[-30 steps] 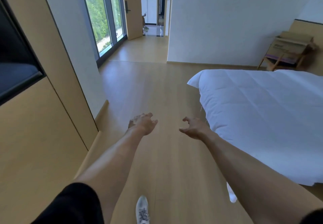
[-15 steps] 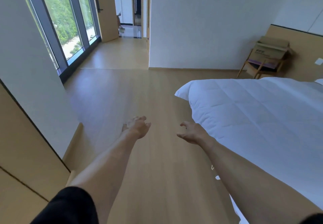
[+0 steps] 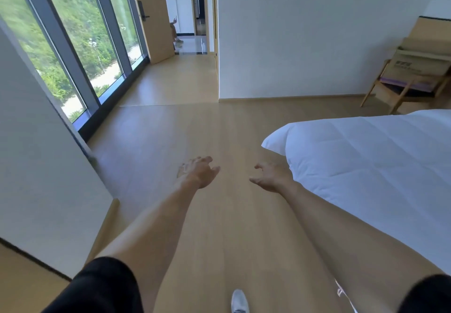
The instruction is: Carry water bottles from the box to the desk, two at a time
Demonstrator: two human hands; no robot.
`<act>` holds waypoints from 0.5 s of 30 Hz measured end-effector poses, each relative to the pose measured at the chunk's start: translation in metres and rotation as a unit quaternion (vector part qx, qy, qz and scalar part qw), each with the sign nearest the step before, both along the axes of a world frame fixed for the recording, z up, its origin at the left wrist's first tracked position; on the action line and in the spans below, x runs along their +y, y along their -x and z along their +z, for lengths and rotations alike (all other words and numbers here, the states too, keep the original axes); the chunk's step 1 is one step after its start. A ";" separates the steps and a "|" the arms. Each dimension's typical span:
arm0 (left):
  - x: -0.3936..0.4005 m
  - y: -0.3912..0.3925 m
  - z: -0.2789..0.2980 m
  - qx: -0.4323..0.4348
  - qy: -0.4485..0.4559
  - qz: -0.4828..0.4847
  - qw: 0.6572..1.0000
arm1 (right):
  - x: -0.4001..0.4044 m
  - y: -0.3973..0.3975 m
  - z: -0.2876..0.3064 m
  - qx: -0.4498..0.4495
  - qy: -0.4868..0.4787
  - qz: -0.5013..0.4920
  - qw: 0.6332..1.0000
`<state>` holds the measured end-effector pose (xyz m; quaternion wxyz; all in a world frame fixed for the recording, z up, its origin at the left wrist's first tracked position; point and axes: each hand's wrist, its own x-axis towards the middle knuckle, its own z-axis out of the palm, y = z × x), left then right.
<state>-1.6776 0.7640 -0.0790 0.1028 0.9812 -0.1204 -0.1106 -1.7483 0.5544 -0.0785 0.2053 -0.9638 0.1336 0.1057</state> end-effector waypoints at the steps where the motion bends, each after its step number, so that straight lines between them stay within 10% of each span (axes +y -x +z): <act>1: -0.006 -0.024 0.002 0.002 -0.004 0.006 1.000 | -0.007 -0.025 0.002 0.003 0.002 0.006 1.000; 15: -0.073 -0.295 0.012 -0.001 -0.028 0.024 0.999 | -0.078 -0.309 0.004 0.021 -0.009 0.028 0.999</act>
